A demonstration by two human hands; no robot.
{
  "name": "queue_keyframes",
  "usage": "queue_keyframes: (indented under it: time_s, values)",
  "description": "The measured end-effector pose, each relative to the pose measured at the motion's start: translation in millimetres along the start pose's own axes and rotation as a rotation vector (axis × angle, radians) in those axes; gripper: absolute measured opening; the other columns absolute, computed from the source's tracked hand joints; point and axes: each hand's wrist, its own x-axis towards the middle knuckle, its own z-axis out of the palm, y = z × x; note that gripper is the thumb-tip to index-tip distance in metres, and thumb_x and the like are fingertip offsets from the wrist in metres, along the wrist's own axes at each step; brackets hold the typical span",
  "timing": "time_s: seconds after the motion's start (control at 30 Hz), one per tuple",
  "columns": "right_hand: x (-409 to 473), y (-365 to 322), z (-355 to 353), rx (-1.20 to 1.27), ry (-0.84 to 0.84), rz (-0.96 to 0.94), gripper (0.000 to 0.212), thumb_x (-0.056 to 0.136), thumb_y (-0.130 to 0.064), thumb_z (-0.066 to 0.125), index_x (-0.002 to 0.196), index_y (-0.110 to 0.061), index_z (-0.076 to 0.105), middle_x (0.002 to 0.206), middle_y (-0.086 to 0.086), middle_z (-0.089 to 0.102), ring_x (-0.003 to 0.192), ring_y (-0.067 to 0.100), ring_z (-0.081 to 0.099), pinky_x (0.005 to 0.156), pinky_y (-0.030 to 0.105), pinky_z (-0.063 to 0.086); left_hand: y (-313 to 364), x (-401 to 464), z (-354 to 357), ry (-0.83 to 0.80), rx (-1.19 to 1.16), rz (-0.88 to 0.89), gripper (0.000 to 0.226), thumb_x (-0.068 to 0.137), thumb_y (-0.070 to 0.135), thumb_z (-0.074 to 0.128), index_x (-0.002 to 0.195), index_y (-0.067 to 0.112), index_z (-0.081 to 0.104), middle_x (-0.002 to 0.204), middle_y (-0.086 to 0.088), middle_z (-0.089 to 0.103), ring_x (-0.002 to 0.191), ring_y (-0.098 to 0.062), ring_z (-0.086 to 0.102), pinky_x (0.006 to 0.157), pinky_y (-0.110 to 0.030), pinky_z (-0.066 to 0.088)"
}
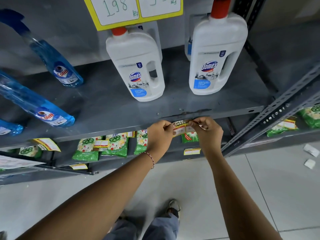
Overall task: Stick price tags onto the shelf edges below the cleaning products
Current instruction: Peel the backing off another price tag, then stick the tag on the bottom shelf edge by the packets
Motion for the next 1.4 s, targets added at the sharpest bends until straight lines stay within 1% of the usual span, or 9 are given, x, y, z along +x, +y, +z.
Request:
queue_keyframes:
  time_s: [0.1,0.37,0.57,0.63,0.8,0.93,1.0,1.2,1.4]
  values:
    - [1.0,-2.1,2.1,-0.022,0.043,0.016,0.018,0.074,-0.031,0.081,0.082,-0.019,0.07,0.079,-0.009,0.072,0.077,0.007,0.067,0.068,0.017,0.049,-2.9,6.0,-0.8,-0.02,0.025,0.014,0.023,0.088,0.026,0.065,0.074,0.011,0.076,0.068,-0.004,0.077,0.061,-0.014,0.072,0.054,-0.028,0.057]
    - [3.0,-4.1,-4.5,-0.035,0.207,0.062,0.02,0.069,-0.029,0.084,0.077,-0.022,0.068,0.077,-0.004,0.072,0.075,0.015,0.069,0.068,0.028,0.057,-17.9,13.4,-15.0,-0.054,0.271,0.091,0.048,0.088,0.04,0.061,0.056,0.004,0.062,0.052,-0.007,0.067,0.05,-0.021,0.063,0.051,-0.034,0.054]
    - [-25.5,-22.0,14.8,-0.049,0.293,0.027,0.009,0.081,-0.017,0.075,0.081,-0.024,0.069,0.079,-0.006,0.071,0.074,0.01,0.067,0.075,0.036,0.059,-35.3,9.5,-49.4,-0.221,-0.2,-0.065,0.027,0.09,0.022,0.066,0.079,-0.001,0.072,0.072,-0.009,0.075,0.055,-0.001,0.07,0.057,-0.018,0.056]
    - [-41.7,-35.0,30.3,-0.07,0.274,-0.025,0.008,0.082,-0.019,0.074,0.081,-0.024,0.067,0.081,-0.003,0.072,0.073,0.012,0.067,0.074,0.033,0.057,-50.8,6.9,-72.5,-0.212,-0.352,-0.175,0.018,0.09,0.017,0.067,0.082,0.003,0.074,0.075,-0.013,0.075,0.062,-0.011,0.073,0.062,-0.024,0.059]
    - [-85.7,-76.6,112.1,-0.134,-0.036,-0.171,0.01,0.08,-0.019,0.076,0.08,-0.025,0.068,0.079,-0.001,0.072,0.07,0.01,0.067,0.071,0.024,0.052,-124.0,5.6,-165.0,-0.129,-0.74,-0.526,0.013,0.092,0.007,0.06,0.083,0.007,0.069,0.065,-0.002,0.076,0.06,-0.018,0.073,0.062,-0.029,0.062]
    - [-122.9,-109.3,203.4,-0.125,-0.341,-0.252,0.005,0.082,-0.017,0.075,0.084,-0.021,0.072,0.078,-0.012,0.073,0.071,0.0,0.067,0.069,0.019,0.052,-198.2,-0.1,-250.9,-0.005,-1.025,-0.763,0.026,0.101,0.009,0.035,0.093,0.001,0.059,0.09,-0.014,0.066,0.091,-0.032,0.063,0.094,-0.048,0.048]
    - [-140.0,-124.5,248.2,-0.132,-0.443,-0.3,0.005,0.083,-0.017,0.074,0.086,-0.02,0.072,0.079,-0.016,0.072,0.073,-0.008,0.065,0.07,0.01,0.048,-236.9,-1.3,-278.6,0.15,-0.97,-0.844,0.018,0.099,0.008,0.044,0.094,0.005,0.061,0.092,-0.011,0.065,0.098,-0.032,0.06,0.094,-0.046,0.047]
    - [-167.1,-159.0,371.1,-0.348,-0.666,-0.496,0.025,0.083,-0.018,0.073,0.108,-0.02,0.071,0.104,-0.005,0.074,0.093,0.006,0.066,0.086,0.026,0.051,-302.8,20.6,-326.1,0.292,-0.934,-0.71,0.017,0.087,0.006,0.067,0.1,0.014,0.062,0.114,-0.011,0.065,0.098,-0.02,0.06,0.087,-0.037,0.049]
    - [-183.8,-156.5,428.9,-0.567,-0.684,-0.673,0.014,0.079,-0.02,0.069,0.092,-0.019,0.074,0.086,0.002,0.07,0.084,0.026,0.064,0.075,0.045,0.052,-319.9,20.0,-342.9,0.197,-0.826,-0.562,0.016,0.083,-0.005,0.069,0.072,0.008,0.069,0.071,-0.012,0.061,0.064,-0.019,0.055,0.058,-0.018,0.054]
